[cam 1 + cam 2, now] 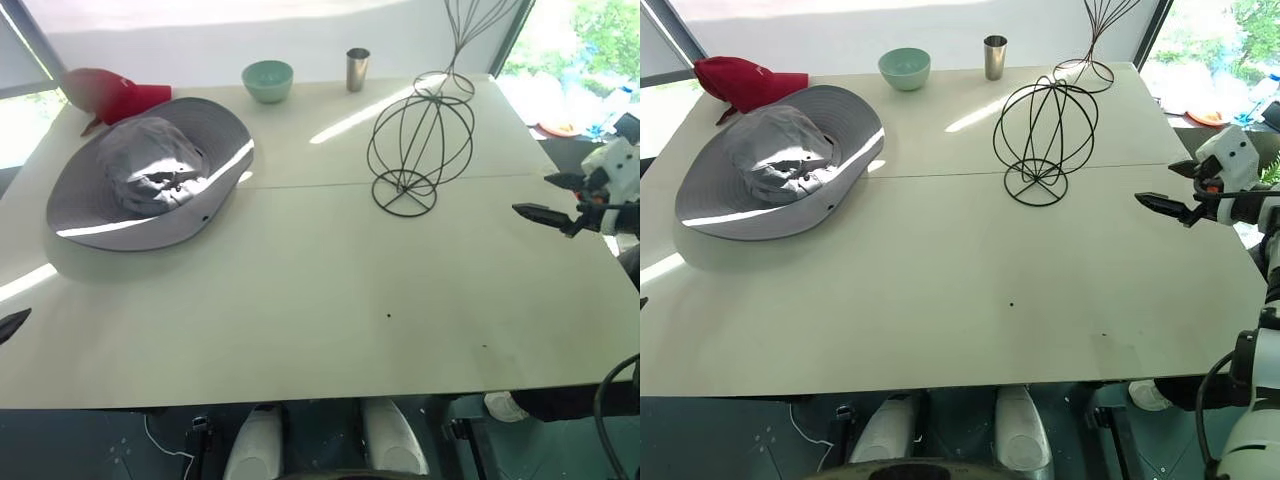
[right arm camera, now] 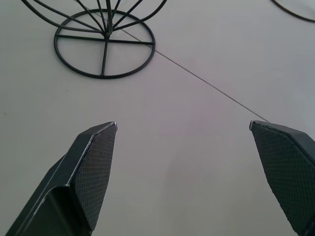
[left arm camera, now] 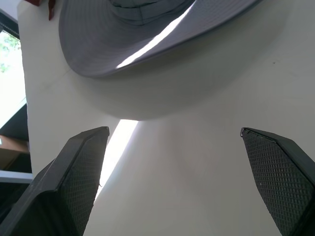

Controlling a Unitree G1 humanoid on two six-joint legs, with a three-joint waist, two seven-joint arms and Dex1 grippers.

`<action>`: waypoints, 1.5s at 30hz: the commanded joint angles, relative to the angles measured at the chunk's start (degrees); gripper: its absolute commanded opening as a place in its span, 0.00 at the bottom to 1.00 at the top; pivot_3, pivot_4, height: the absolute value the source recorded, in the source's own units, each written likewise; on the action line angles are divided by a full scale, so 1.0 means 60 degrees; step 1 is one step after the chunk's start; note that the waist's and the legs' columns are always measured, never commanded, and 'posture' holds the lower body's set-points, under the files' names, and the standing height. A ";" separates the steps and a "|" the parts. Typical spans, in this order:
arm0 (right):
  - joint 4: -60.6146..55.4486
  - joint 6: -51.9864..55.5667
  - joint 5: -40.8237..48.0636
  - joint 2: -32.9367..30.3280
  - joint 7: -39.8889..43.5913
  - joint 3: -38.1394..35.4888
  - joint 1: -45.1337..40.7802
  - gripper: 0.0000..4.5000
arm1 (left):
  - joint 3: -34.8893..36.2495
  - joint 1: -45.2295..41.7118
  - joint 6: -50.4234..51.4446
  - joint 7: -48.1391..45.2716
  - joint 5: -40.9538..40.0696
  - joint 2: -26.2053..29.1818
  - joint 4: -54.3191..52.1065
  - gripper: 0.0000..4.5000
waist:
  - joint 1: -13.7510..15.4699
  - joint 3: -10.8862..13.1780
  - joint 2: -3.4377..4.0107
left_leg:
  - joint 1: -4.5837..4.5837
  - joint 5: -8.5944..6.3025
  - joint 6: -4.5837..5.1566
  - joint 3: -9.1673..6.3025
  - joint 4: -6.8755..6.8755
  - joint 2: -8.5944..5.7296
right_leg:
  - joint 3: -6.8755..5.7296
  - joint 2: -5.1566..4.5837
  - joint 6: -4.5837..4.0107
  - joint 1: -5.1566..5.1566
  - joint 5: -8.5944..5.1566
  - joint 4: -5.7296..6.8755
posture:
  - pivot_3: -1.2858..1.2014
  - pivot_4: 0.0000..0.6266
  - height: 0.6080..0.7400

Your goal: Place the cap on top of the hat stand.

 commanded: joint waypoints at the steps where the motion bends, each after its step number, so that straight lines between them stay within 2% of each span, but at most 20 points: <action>1: -0.0048 -0.0212 0.0148 -0.0073 0.0192 -0.0219 -0.0266 0.98 | 0.0497 -0.0144 0.0066 -0.0053 -0.0153 0.0087 -0.0102 1.00 | -0.0031 0.0000 0.0000 | 0.0000 0.0000 0.0000 0.0000 0.0000 0.0000 | 0.0000 0.0000 0.0000 0.0000 0.0000 0.0001 | 0.52 0.24 1.00; 17: -0.0292 -0.0270 0.0258 -0.0440 0.0499 -0.0437 -0.0025 0.98 | -0.0065 -0.1373 0.0387 -0.0036 -0.0199 0.0358 -0.0363 1.00 | -0.0069 0.0002 0.0004 | 0.0000 0.0000 0.0000 0.0000 0.0000 0.0000 | 0.0001 0.0001 0.0003 -0.0001 0.0002 0.0005 | 0.52 0.24 1.00; 26: -0.4520 0.1830 0.1516 -0.0628 0.1507 -0.0834 0.1628 0.98 | -0.0969 -0.2169 0.0609 -0.0462 -0.0269 0.0861 -0.1702 1.00 | -0.0068 0.0003 0.0005 | 0.0000 0.0000 0.0000 -0.0004 0.0002 0.0001 | 0.0001 0.0001 0.0005 -0.0001 0.0003 0.0011 | 0.52 0.24 1.00; 33: -0.8269 0.3236 0.2570 -0.0947 0.1966 -0.0969 0.2861 0.98 | -0.2202 -0.2421 -0.1302 -0.0492 0.1115 0.1184 -0.2439 1.00 | -0.0062 0.0005 0.0009 | 0.0001 0.0000 0.0000 -0.0002 0.0002 0.0001 | 0.0001 0.0001 0.0005 -0.0001 0.0003 0.0013 | 0.52 0.24 1.00; 37: -1.0181 0.4194 0.3358 -0.1024 0.1757 -0.1095 0.3124 0.98 | -0.3221 -0.2174 -0.3739 0.0069 0.3361 0.1453 -0.1965 1.00 | -0.0055 0.0005 0.0009 | 0.0001 0.0000 0.0001 -0.0003 0.0002 0.0004 | 0.0001 0.0004 0.0004 -0.0002 0.0002 0.0011 | 0.52 0.24 1.00; 41: -1.1340 0.4893 0.3959 -0.0921 0.1412 -0.1092 0.3083 0.98 | -0.4862 -0.3121 -0.4860 0.2451 0.6099 0.1488 -0.0794 1.00 | 0.0022 0.0009 0.0003 | 0.0004 0.0000 0.0001 -0.0002 0.0004 0.0003 | 0.0002 0.0004 0.0005 0.0003 0.0003 0.0011 | 0.52 0.24 1.00; 45: -1.1910 0.5216 0.4249 -0.0930 0.1139 -0.1062 0.3003 0.98 | -0.6540 -0.4828 -0.4765 0.4244 0.7525 0.0498 -0.0157 1.00 | 0.0224 0.0006 -0.0002 | -0.0012 -0.0001 0.0002 -0.0008 0.0032 -0.0002 | -0.0002 0.0003 0.0009 0.0007 0.0005 0.0009 | 0.52 0.24 1.00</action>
